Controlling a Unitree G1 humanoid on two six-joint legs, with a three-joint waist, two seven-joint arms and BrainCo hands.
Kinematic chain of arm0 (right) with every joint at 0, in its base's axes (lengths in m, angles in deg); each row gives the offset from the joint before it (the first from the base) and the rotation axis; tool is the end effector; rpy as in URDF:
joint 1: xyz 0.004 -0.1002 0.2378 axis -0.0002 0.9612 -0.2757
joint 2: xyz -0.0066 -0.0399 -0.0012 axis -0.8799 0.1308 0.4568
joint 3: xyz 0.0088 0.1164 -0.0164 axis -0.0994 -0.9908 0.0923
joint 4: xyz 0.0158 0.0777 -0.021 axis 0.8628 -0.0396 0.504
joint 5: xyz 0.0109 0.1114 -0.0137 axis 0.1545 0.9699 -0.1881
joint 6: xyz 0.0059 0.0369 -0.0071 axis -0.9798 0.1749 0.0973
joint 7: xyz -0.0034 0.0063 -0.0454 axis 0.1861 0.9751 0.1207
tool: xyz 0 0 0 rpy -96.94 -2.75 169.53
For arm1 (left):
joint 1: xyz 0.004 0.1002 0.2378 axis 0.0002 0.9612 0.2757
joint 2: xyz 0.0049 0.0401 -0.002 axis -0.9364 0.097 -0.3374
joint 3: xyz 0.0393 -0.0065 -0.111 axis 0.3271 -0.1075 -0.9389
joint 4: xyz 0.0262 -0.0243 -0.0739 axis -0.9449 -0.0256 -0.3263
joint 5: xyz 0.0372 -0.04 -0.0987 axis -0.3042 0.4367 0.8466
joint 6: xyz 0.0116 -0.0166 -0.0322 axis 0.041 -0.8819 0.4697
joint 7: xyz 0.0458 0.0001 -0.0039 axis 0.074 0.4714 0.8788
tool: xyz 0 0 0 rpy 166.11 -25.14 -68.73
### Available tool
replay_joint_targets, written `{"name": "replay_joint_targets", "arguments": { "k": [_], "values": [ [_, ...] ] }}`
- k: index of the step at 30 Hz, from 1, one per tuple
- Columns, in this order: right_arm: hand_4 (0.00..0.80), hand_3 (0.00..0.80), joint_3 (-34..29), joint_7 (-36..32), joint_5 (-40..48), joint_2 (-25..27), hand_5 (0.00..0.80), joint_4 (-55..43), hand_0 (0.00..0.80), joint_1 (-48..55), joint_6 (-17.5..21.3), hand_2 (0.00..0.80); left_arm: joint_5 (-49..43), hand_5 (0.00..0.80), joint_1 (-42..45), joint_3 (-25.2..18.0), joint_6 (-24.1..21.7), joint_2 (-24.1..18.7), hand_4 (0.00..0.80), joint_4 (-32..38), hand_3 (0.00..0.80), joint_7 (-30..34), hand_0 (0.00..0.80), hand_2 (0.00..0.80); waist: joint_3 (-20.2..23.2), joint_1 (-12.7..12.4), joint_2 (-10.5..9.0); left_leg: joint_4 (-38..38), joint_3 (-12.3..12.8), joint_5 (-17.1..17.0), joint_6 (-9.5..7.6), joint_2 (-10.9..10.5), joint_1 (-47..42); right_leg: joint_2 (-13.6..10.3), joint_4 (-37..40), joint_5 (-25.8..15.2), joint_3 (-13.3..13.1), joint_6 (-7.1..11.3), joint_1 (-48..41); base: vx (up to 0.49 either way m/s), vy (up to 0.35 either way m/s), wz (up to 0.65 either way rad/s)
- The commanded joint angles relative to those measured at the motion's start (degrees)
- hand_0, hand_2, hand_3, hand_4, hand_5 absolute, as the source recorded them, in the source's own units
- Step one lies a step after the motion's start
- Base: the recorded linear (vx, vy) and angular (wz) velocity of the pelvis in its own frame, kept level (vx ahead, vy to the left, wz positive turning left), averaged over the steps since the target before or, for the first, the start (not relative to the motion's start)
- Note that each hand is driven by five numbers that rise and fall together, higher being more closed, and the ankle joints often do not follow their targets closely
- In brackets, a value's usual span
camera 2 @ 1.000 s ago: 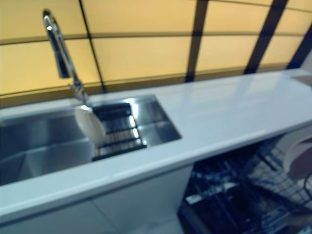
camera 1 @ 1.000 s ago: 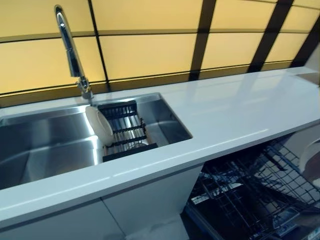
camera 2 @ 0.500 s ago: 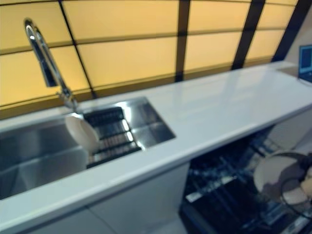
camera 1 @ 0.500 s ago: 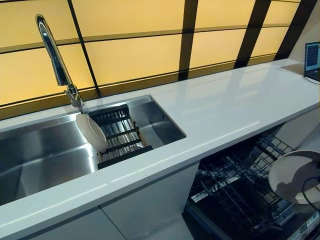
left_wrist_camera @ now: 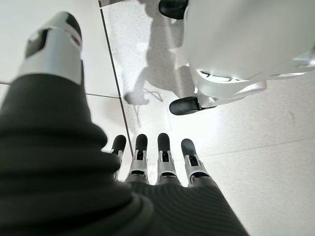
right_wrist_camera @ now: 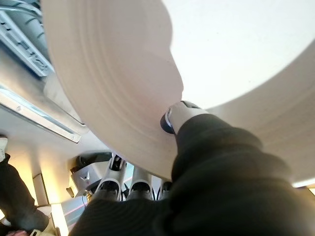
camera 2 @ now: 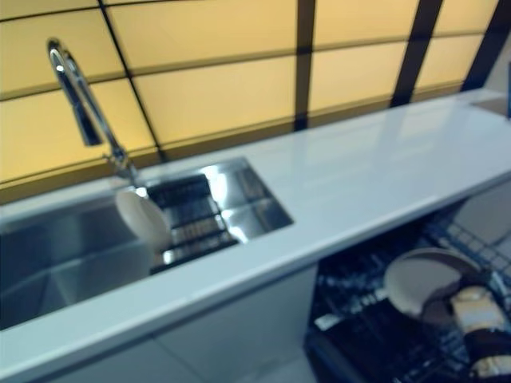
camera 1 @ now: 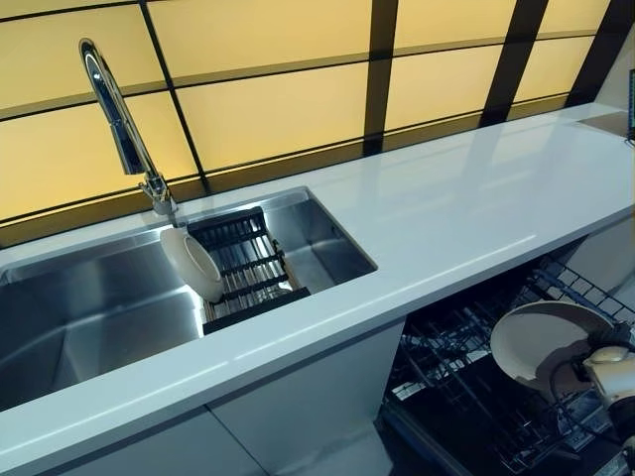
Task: Take plates into dishwasher
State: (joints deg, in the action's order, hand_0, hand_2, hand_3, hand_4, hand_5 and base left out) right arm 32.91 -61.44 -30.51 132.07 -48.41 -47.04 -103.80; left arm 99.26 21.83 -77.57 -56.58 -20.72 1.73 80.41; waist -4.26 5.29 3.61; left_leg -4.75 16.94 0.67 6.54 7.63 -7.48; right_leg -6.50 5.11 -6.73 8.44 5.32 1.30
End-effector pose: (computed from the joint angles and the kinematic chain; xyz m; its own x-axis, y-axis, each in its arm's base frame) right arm 0.2439 -0.3665 0.0667 0.4959 -0.8457 -0.1973 0.4409 0.4409 -0.7818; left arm 0.0645 0.2430 -0.1398 0.1813 0.0607 -0.9816 -0.1949 0.9805 0.0247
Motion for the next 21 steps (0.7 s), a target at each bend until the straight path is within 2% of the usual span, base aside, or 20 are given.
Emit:
{"name": "replay_joint_targets", "arguments": {
  "k": [1, 4, 10, 21],
  "values": [
    [0.8, 0.8, -0.8, 7.8, -4.7, -2.0, 0.8, -1.3, 0.8, 0.1, 3.8, 0.8, 0.9, 0.0, -0.5, 1.6, -1.1, -1.2, 0.0, -2.4, 0.0, -0.2, 0.0, 0.0, 1.0, -0.4, -4.68, -0.3, -1.5, -0.2, -1.36, -1.3, 1.2, -3.1, -0.1, 0.2, -0.6, 5.62, -2.4, 0.0, 0.0, 0.0],
    [0.8, 0.8, -0.4, 11.6, -6.8, -4.5, 0.8, -2.5, 0.8, 2.0, 4.6, 0.8, 1.2, 0.0, -0.1, 2.1, -1.3, -0.5, 0.0, -1.8, 0.0, -0.3, 0.0, 0.0, 0.8, -0.5, -4.15, -0.3, -1.8, -0.2, -1.46, -1.2, 1.2, -3.2, -0.1, 0.4, -0.7, 5.62, -2.5, 0.0, 0.0, 0.0],
    [0.8, 0.8, 1.2, 13.3, -8.4, -7.7, 0.8, -3.1, 0.8, 4.6, 4.3, 0.8, 1.2, 0.0, 0.4, 2.3, -1.5, 0.2, 0.0, -1.2, 0.0, -0.5, 0.0, 0.0, 0.8, -0.7, -3.72, -0.3, -2.1, -0.1, -1.59, -1.3, 1.1, -3.4, -0.1, 0.5, -0.6, 5.58, -2.7, 0.0, 0.0, 0.0],
    [0.8, 0.8, 5.2, 16.1, -5.2, -11.5, 0.8, 1.6, 0.8, 4.7, 4.7, 0.8, 1.6, 0.0, 0.5, 3.4, -1.6, 0.4, 0.0, -0.9, 0.0, -0.9, 0.0, 0.0, 0.7, -1.7, -3.25, -0.3, -2.9, -0.2, -1.69, -1.5, 1.4, -3.8, -0.1, 0.5, 0.2, 5.47, -2.9, 0.001, 0.003, 0.04]
  ]
}}
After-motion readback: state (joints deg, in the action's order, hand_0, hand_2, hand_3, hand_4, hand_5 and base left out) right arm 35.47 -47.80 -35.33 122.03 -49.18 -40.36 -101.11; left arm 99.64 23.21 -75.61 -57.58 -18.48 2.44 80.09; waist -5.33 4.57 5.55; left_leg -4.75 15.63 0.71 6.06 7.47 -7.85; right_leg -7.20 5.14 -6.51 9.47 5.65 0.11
